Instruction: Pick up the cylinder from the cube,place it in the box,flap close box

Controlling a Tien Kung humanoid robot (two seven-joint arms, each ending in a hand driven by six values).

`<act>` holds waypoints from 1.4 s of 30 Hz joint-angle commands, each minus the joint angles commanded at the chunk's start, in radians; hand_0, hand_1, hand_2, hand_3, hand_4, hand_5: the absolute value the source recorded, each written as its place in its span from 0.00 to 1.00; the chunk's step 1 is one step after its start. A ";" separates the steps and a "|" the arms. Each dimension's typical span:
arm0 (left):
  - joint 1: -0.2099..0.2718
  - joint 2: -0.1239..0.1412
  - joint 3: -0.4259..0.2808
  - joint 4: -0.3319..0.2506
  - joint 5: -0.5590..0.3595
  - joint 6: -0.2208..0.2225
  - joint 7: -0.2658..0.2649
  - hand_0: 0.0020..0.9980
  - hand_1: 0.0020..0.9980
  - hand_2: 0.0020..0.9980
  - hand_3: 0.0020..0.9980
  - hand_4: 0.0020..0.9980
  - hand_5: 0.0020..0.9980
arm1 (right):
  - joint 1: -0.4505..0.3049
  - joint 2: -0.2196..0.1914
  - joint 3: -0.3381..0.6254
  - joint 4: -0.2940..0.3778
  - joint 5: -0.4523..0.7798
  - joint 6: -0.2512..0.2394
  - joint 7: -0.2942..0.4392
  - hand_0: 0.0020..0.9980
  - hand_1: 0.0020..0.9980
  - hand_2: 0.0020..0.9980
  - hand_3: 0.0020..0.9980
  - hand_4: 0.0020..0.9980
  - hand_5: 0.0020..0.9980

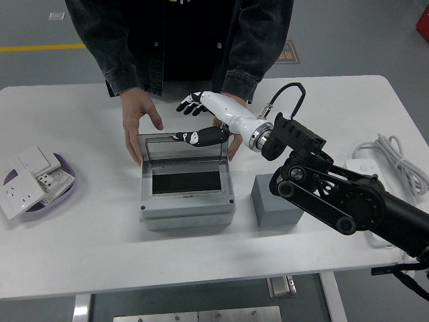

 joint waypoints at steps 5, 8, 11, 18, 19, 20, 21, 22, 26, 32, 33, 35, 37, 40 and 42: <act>-0.001 0.000 0.000 0.000 0.000 0.000 -0.001 0.64 0.67 0.59 0.65 0.73 0.30 | -0.004 -0.048 -0.035 0.073 0.004 0.003 -0.012 0.66 0.65 0.69 0.72 0.78 0.37; -0.002 -0.001 0.000 0.000 0.001 0.000 -0.002 0.64 0.67 0.59 0.64 0.73 0.30 | -0.015 -0.075 -0.062 0.108 0.017 -0.001 -0.012 0.65 0.65 0.69 0.72 0.78 0.37; -0.002 0.000 0.003 0.000 -0.002 0.000 -0.004 0.64 0.67 0.59 0.64 0.73 0.30 | -0.032 -0.094 -0.078 0.123 0.026 -0.008 -0.007 0.65 0.65 0.69 0.72 0.78 0.37; -0.001 0.002 0.021 0.000 -0.020 -0.001 -0.014 0.64 0.67 0.59 0.64 0.72 0.30 | -0.077 -0.146 -0.076 0.206 0.027 -0.038 -0.003 0.64 0.64 0.68 0.72 0.78 0.38; -0.001 0.002 0.027 0.000 -0.025 -0.001 -0.016 0.64 0.67 0.59 0.64 0.72 0.30 | -0.084 -0.154 -0.077 0.220 0.030 -0.042 -0.001 0.64 0.64 0.68 0.72 0.78 0.38; -0.001 0.002 0.034 0.000 -0.031 -0.001 -0.020 0.64 0.67 0.59 0.64 0.72 0.30 | -0.091 -0.162 -0.082 0.233 0.036 -0.048 0.003 0.63 0.64 0.68 0.72 0.78 0.38; -0.002 0.003 0.042 0.000 -0.038 -0.001 -0.023 0.64 0.67 0.59 0.64 0.72 0.30 | -0.099 -0.171 -0.088 0.246 0.045 -0.054 0.009 0.63 0.64 0.68 0.72 0.78 0.38; -0.002 0.003 0.048 0.000 -0.045 -0.001 -0.026 0.64 0.67 0.59 0.64 0.72 0.30 | -0.107 -0.179 -0.094 0.256 0.057 -0.060 0.015 0.63 0.64 0.68 0.72 0.78 0.38; -0.001 0.004 0.070 0.000 -0.065 -0.002 -0.034 0.64 0.67 0.59 0.64 0.72 0.30 | -0.128 -0.204 -0.110 0.283 0.102 -0.082 0.042 0.61 0.64 0.68 0.72 0.78 0.39; 0.003 0.004 0.076 0.000 -0.072 -0.002 -0.035 0.64 0.67 0.59 0.64 0.72 0.30 | -0.146 -0.220 -0.164 0.279 0.218 -0.106 0.123 0.60 0.63 0.67 0.71 0.57 0.33; 0.003 0.004 0.075 0.000 -0.072 -0.001 -0.035 0.64 0.67 0.59 0.64 0.72 0.30 | -0.149 -0.220 -0.185 0.267 0.257 -0.100 0.148 0.60 0.63 0.67 0.71 0.57 0.33; 0.003 0.004 0.074 0.000 -0.071 -0.001 -0.035 0.64 0.67 0.59 0.64 0.72 0.30 | -0.156 -0.216 -0.216 0.245 0.321 -0.087 0.190 0.60 0.63 0.67 0.71 0.57 0.33; 0.003 0.005 0.073 0.000 -0.071 -0.001 -0.035 0.64 0.67 0.59 0.64 0.72 0.30 | -0.165 -0.211 -0.227 0.233 0.381 -0.082 0.229 0.60 0.63 0.67 0.71 0.57 0.33; 0.003 0.004 0.071 0.000 -0.069 -0.001 -0.035 0.64 0.67 0.59 0.64 0.72 0.29 | -0.177 -0.206 -0.216 0.228 0.454 -0.084 0.263 0.60 0.63 0.67 0.71 0.50 0.30; 0.003 0.004 0.071 0.000 -0.069 -0.001 -0.036 0.64 0.67 0.59 0.64 0.72 0.29 | -0.185 -0.206 -0.197 0.233 0.481 -0.086 0.271 0.60 0.63 0.67 0.71 0.50 0.30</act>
